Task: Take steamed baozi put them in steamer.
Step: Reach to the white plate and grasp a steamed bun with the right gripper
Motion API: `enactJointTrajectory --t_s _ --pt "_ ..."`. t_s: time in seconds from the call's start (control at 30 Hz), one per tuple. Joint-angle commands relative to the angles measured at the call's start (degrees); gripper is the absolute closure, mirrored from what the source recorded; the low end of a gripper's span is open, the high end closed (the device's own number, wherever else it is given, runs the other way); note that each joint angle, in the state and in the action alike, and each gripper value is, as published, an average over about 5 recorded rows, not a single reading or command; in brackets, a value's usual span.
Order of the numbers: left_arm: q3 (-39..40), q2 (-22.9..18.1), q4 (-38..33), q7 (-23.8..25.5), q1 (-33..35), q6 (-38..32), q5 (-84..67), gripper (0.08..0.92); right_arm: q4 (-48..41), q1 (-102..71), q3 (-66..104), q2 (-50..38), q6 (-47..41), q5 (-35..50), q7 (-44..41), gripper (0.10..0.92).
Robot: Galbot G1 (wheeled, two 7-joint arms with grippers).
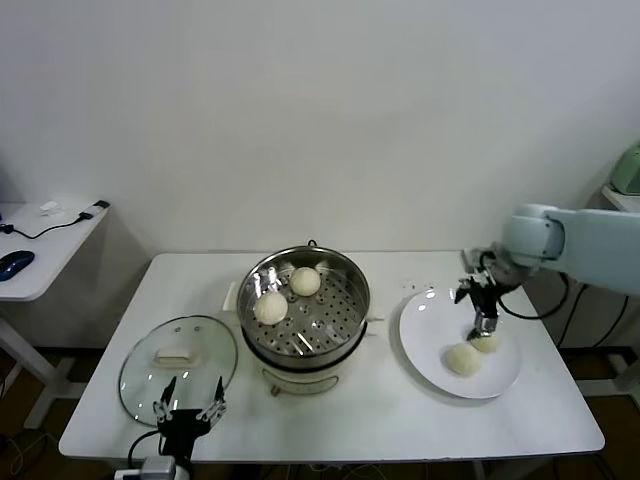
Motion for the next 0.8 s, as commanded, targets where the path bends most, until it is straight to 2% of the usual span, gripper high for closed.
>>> enactJointTrajectory --t_s 0.03,0.63,0.73,0.8 --pt "-0.3 -0.1 0.1 0.0 0.5 -0.1 0.1 0.177 -4.9 -18.8 10.6 -4.5 -1.7 -7.7 3.0 0.203" --pt "-0.5 0.0 0.9 -0.1 0.3 -0.1 -0.1 0.177 -10.3 -24.6 17.6 0.4 -2.1 -8.0 4.1 0.203" --pt "-0.5 0.0 1.0 -0.1 0.2 -0.2 -0.1 0.177 -10.3 -24.5 17.7 0.6 -2.1 -7.9 3.9 0.218" --pt "-0.4 0.0 1.0 -0.1 0.2 -0.2 -0.1 0.177 -10.1 -24.2 17.6 0.6 -2.1 -7.9 3.5 0.257"
